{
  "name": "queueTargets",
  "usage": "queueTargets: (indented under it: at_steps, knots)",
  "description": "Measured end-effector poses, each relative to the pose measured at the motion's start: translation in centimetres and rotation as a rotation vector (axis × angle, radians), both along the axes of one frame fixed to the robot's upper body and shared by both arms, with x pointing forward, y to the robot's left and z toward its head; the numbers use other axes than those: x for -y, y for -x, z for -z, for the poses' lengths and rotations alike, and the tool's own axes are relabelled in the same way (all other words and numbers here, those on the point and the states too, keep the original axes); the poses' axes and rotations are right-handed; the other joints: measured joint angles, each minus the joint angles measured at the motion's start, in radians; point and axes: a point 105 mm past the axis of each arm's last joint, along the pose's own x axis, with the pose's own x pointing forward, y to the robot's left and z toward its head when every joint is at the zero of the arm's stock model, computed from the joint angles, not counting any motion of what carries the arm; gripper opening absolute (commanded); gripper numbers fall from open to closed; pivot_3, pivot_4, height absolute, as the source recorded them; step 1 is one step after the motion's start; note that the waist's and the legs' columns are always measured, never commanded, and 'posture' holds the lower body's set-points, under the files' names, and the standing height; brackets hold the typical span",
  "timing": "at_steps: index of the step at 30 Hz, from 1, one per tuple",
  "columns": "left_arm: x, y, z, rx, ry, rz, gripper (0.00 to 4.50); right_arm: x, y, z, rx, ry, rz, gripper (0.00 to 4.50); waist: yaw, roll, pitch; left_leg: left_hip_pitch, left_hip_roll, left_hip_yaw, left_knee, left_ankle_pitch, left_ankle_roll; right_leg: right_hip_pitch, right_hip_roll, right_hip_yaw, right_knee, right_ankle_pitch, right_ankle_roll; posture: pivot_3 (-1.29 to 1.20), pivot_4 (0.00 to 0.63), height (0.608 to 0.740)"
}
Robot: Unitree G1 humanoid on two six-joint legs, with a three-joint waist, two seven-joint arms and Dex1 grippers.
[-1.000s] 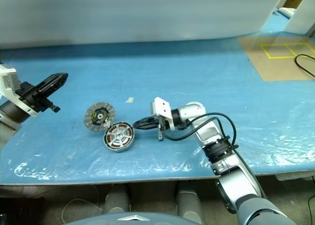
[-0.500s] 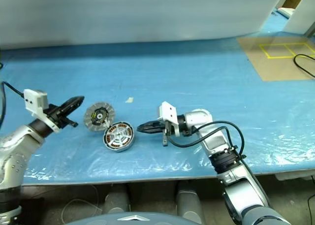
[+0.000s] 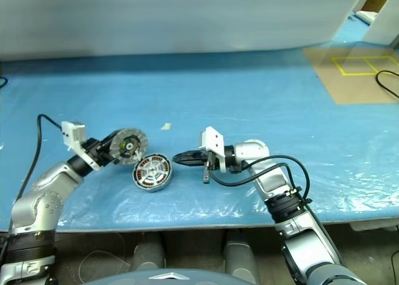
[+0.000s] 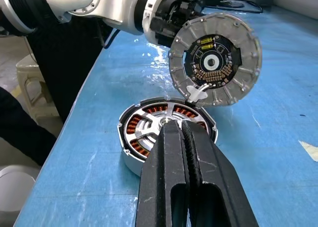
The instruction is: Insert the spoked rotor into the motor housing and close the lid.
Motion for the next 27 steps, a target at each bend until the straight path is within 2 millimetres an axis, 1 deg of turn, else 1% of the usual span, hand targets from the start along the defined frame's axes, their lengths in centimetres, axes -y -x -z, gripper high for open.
queueTargets:
  at_steps: [3, 6, 12, 14, 18, 23, 27]
  knots:
    - [1.6, 0.3, -0.1, -0.025, 0.045, 0.096, 0.05, 0.0, 0.0, 0.0, 0.000, 0.002, 0.002, 0.00, -0.005, 0.000, 0.000, 0.000, 0.000, 0.000, 0.000, 0.000, 0.000, 0.000, 0.000, 0.000, 0.000, 0.000, 0.000, 0.00, 0.150, 0.740]
    - [2.4, 0.9, 0.8, -0.087, 0.014, 0.170, 0.05, 0.1, -0.1, 0.0, 0.001, 0.005, 0.005, 0.00, -0.005, 0.000, 0.000, 0.000, 0.000, 0.000, -0.001, 0.000, 0.000, 0.000, 0.000, 0.000, 0.000, 0.000, 0.000, 0.00, 0.150, 0.740]
    - [2.3, 2.1, 3.4, -0.209, -0.122, 0.227, 0.05, 0.2, -0.2, 0.0, 0.004, 0.006, 0.022, 0.00, -0.003, 0.000, 0.000, 0.000, 0.000, 0.000, -0.001, 0.000, 0.000, 0.000, 0.000, 0.000, -0.001, 0.000, 0.000, 0.00, 0.150, 0.740]
    - [2.4, 2.4, 3.9, -0.228, -0.155, 0.245, 0.05, 0.3, -0.3, 0.0, 0.005, 0.005, 0.024, 0.00, -0.002, 0.000, 0.000, 0.000, 0.000, 0.000, -0.001, 0.000, 0.000, 0.000, 0.000, 0.000, -0.001, 0.000, 0.000, 0.00, 0.150, 0.740]
    - [2.9, 2.7, 3.7, -0.220, -0.179, 0.278, 0.05, 0.3, -0.3, 0.1, 0.005, 0.007, 0.026, 0.00, -0.001, 0.000, 0.000, 0.001, 0.000, 0.000, -0.001, 0.000, 0.000, 0.001, 0.000, 0.000, -0.001, 0.000, 0.000, 0.00, 0.150, 0.740]
    - [3.6, 3.3, 3.8, -0.203, -0.262, 0.339, 0.05, 0.5, -0.5, 0.0, 0.010, 0.016, 0.031, 0.00, -0.002, 0.000, 0.000, 0.001, 0.000, 0.000, -0.002, 0.000, 0.000, 0.001, 0.000, 0.000, -0.001, 0.000, 0.000, 0.00, 0.150, 0.740]
    - [3.7, 3.5, 3.6, -0.163, -0.254, 0.331, 0.05, 0.2, -0.8, -0.4, 0.028, 0.011, 0.043, 0.00, -0.003, 0.000, 0.000, 0.001, 0.000, 0.000, -0.002, 0.000, 0.000, 0.000, 0.000, 0.000, -0.001, 0.000, 0.000, 0.00, 0.150, 0.740]
